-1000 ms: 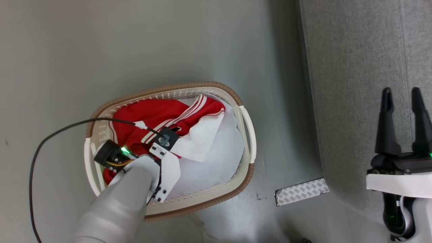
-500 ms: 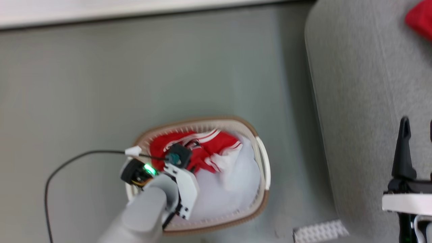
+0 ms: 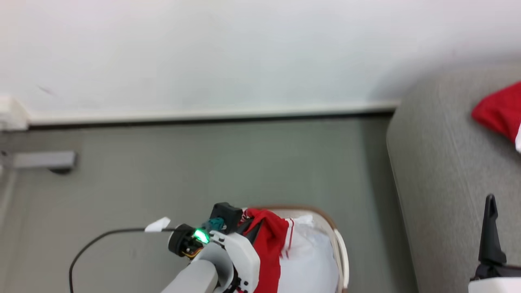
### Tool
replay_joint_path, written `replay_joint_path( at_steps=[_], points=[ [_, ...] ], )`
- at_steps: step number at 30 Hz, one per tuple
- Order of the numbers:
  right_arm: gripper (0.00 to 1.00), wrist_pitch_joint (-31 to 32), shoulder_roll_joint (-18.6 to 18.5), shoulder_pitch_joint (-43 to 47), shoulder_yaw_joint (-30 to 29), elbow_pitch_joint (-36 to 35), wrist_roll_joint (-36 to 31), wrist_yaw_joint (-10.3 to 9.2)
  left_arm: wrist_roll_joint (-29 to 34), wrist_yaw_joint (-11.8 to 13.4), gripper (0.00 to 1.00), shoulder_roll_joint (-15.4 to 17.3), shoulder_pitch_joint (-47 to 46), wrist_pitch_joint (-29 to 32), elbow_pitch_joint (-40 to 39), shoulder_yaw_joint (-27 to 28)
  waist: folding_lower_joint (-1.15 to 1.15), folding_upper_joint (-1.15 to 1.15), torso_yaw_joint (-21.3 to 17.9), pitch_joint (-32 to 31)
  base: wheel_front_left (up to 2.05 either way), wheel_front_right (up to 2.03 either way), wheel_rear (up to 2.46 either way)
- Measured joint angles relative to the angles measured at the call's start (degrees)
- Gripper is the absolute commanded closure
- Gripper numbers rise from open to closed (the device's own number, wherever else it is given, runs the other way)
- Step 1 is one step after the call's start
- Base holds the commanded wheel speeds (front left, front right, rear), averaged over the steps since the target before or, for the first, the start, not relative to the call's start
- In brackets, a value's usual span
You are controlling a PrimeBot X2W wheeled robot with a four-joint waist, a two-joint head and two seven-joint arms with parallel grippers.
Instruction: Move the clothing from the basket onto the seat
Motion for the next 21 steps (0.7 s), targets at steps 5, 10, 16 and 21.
replay_joint_path(
  at_steps=[5, 10, 16, 21],
  points=[
    [0.00, 0.0, 0.0, 3.1, -0.4, 0.2, -0.6, 0.00, -1.3, 2.5, 1.00, 2.6, 4.0, -1.0, -7.4, 2.1, 0.00, 0.00, 1.6, -5.6, 0.00, 0.00, 0.00],
    [0.00, 0.0, 0.0, 5.8, -0.7, 0.1, -2.2, 0.00, -2.8, 5.1, 1.00, 6.2, 8.3, -1.4, -16.3, 4.1, 0.00, 0.00, 2.7, -9.8, 0.00, 0.00, 0.00],
    [0.00, 0.0, -0.1, 8.3, -0.7, 0.0, -2.5, 0.00, -4.8, 9.0, 1.00, 10.3, 15.2, -1.5, -26.9, 7.6, 0.00, 0.00, 3.2, -13.6, 0.00, 0.00, 0.00],
    [0.00, 0.0, -1.2, 10.9, -0.5, -0.1, -1.2, 0.00, -6.1, 10.9, 1.00, 13.4, 20.5, -0.8, -33.8, 9.1, 0.00, 0.00, 3.4, -16.4, 0.00, 0.00, 0.00]
  ],
)
